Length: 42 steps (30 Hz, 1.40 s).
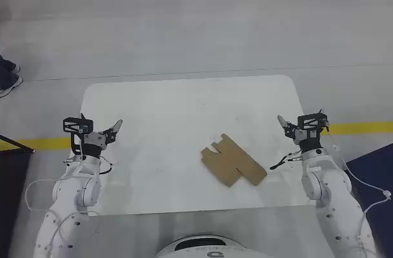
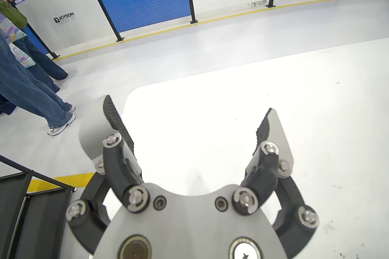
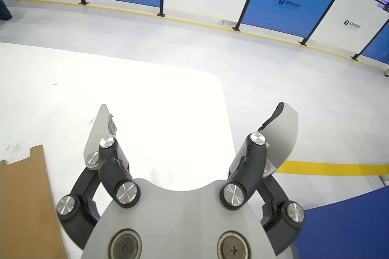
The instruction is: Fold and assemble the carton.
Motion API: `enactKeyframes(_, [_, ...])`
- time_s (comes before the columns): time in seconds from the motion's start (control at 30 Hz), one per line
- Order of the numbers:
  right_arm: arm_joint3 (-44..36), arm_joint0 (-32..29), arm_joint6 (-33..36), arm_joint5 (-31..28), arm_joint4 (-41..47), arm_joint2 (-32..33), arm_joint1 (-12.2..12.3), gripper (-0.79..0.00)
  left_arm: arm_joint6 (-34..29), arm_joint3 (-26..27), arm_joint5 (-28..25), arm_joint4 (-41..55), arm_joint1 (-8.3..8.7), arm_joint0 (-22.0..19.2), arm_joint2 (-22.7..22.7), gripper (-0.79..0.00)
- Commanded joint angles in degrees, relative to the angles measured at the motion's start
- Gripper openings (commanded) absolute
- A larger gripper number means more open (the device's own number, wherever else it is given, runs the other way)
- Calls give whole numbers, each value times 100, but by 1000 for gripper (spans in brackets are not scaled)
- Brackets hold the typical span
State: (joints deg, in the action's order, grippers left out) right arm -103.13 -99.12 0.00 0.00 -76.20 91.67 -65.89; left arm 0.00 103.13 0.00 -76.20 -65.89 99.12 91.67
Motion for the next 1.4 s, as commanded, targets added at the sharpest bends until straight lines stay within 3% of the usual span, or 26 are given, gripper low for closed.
enactKeyframes(0.0, [0, 0, 0, 0, 0, 0, 0, -1, 0, 0, 0, 0, 0, 0, 0, -1])
enactKeyframes(0.13, [-18, 4, -38, 22, -54, 5, 1, 0, 0, 0, 0, 0, 0, 0, 0, 0])
enactKeyframes(0.43, [-357, -324, -1113, 722, -1774, -922, -80, 0, 0, 0, 0, 0, 0, 0, 0, 0])
enactKeyframes(0.73, [-364, -335, -1144, 736, -1823, -951, -83, 0, 0, 0, 0, 0, 0, 0, 0, 0])
enactKeyframes(0.83, [-517, -470, -1418, 371, -2135, -803, -34, 0, 0, 0, 0, 0, 0, 0, 0, 0])
enactKeyframes(0.97, [-1029, -1544, -2481, -111, -3371, -32, 128, 0, 0, 0, 0, 0, 0, 0, 0, 0])
enactKeyframes(1.1, [-1266, -2284, -2987, -902, -4785, 442, 273, 0, 0, 0, 0, 0, 0, 0, 0, 0])
enactKeyframes(1.33, [-1283, -2450, -3187, -1478, -6286, 412, 394, 0, 0, 0, 0, 0, 0, 0, 0, 0])
enactKeyframes(1.37, [-1292, -2466, -3230, -1489, -6402, 389, 405, -40, 0, 0, 0, 0, 0, 0, 0, 0])
